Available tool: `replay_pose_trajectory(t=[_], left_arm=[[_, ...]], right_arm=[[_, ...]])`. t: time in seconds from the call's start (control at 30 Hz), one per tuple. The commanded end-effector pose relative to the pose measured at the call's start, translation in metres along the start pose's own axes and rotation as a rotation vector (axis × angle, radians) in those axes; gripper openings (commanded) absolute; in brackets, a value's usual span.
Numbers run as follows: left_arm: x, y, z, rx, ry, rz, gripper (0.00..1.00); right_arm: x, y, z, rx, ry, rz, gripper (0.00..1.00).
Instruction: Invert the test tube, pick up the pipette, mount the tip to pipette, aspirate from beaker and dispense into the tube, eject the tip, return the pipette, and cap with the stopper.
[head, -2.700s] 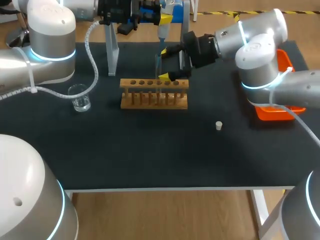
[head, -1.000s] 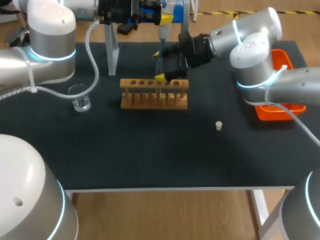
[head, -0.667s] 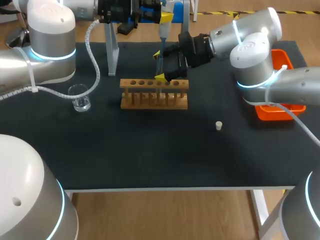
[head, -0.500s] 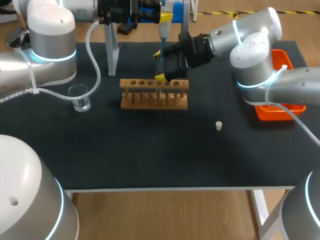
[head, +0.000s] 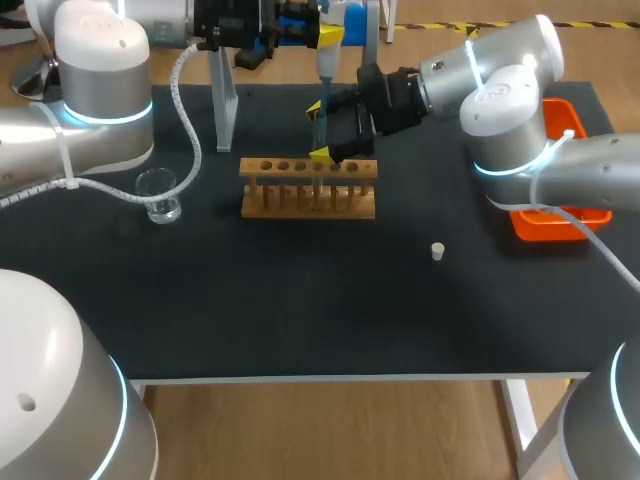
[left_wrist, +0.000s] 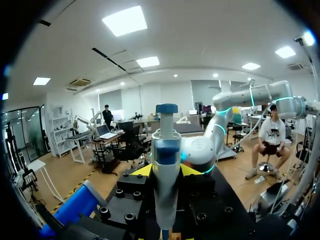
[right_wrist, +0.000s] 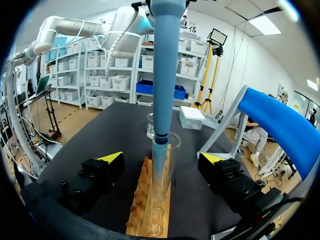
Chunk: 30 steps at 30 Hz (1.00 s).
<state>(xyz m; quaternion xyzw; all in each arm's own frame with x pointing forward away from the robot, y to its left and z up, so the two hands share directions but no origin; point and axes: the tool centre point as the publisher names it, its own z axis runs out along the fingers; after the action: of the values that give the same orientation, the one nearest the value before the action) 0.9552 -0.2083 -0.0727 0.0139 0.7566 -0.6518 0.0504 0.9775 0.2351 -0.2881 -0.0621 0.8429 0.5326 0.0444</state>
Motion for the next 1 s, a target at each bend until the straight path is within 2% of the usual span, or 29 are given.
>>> replay_pose_trajectory(t=[0.03,1.0], left_arm=[[-0.003,-0.004,0.0,-0.004,0.004,0.003,0.0],[0.0,-0.027,-0.001,-0.031,-0.025,0.01,0.0]], right_arm=[[-0.001,-0.001,0.0,-0.001,0.002,-0.001,1.0],[-0.001,-0.001,0.0,-0.001,0.002,-0.001,1.0]])
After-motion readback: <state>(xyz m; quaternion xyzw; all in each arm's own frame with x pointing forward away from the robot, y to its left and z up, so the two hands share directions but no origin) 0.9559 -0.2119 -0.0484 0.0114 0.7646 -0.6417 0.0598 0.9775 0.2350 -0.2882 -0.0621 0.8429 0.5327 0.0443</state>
